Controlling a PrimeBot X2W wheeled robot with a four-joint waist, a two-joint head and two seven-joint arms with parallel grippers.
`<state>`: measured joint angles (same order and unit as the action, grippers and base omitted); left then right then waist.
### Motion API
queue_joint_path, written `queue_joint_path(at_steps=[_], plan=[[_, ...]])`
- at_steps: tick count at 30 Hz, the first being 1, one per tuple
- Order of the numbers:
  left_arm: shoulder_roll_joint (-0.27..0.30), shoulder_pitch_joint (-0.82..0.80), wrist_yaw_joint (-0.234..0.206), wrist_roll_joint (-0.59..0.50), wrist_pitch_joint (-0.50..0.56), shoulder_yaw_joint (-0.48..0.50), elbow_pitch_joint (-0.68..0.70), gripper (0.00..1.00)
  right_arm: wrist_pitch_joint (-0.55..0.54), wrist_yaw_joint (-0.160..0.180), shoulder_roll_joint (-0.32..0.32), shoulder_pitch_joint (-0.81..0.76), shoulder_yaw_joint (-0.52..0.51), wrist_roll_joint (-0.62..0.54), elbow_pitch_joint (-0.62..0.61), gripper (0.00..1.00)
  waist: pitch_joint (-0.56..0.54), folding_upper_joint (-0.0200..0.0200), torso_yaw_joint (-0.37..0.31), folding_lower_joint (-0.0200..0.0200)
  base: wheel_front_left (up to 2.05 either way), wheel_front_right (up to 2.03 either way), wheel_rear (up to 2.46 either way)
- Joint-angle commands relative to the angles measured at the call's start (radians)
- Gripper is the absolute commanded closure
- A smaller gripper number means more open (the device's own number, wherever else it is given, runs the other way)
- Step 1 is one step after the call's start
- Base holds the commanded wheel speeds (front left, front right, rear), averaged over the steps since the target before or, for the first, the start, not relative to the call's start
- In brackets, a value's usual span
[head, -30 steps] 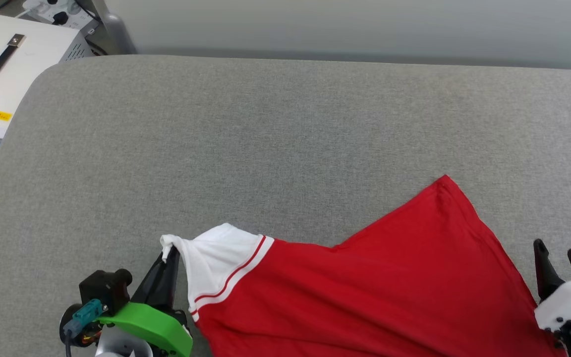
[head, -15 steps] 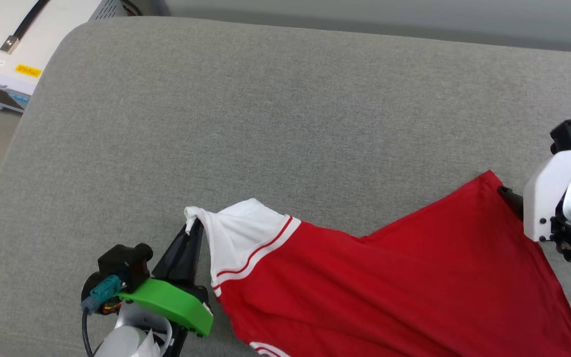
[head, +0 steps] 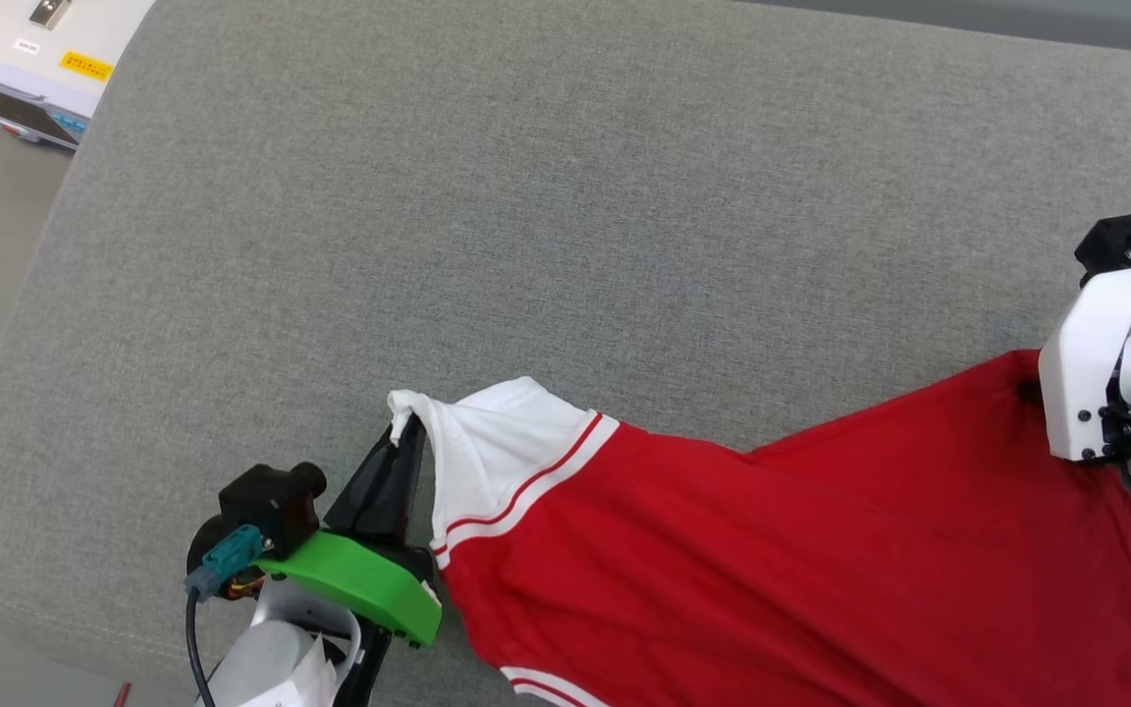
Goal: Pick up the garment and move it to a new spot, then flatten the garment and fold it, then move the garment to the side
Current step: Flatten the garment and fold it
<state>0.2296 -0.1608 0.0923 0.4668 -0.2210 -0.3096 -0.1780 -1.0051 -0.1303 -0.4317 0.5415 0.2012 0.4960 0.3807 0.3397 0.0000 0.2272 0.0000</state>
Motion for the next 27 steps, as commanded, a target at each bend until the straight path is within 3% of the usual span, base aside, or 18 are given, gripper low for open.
queue_joint_path(at_steps=[1, 5, 15, 21, 27], plan=[[0.001, -0.021, 0.003, 0.002, -0.010, 0.006, -0.005, 1.00, -0.033, 0.000, 0.030, -0.086, 0.044, 0.018, 0.054, 1.00, -0.004, 0.0000, -0.005, 0.0000, 0.00, 0.00, 0.00], [0.008, -0.018, 0.004, 0.003, -0.013, 0.005, -0.020, 1.00, -0.001, 0.000, 0.020, -0.065, 0.036, 0.030, 0.042, 1.00, -0.031, 0.0000, -0.012, 0.0000, 0.00, 0.00, 0.00], [0.066, -0.055, -0.009, -0.006, 0.001, 0.035, -0.022, 1.00, 0.198, 0.000, 0.032, -0.038, -0.090, 0.009, -0.012, 1.00, -0.156, 0.0000, -0.044, 0.0000, 0.00, 0.00, 0.00], [0.118, -0.194, 0.002, -0.012, 0.034, 0.053, -0.042, 1.00, 0.296, 0.000, 0.048, 0.015, -0.130, -0.026, -0.015, 1.00, -0.187, 0.0000, -0.085, 0.0000, 0.00, 0.00, 0.00], [0.164, -0.435, 0.027, -0.012, 0.060, 0.034, -0.148, 1.00, 0.409, 0.000, 0.064, 0.148, -0.136, -0.080, 0.011, 1.00, -0.174, 0.0000, -0.131, 0.0000, 0.00, 0.00, 0.00]])
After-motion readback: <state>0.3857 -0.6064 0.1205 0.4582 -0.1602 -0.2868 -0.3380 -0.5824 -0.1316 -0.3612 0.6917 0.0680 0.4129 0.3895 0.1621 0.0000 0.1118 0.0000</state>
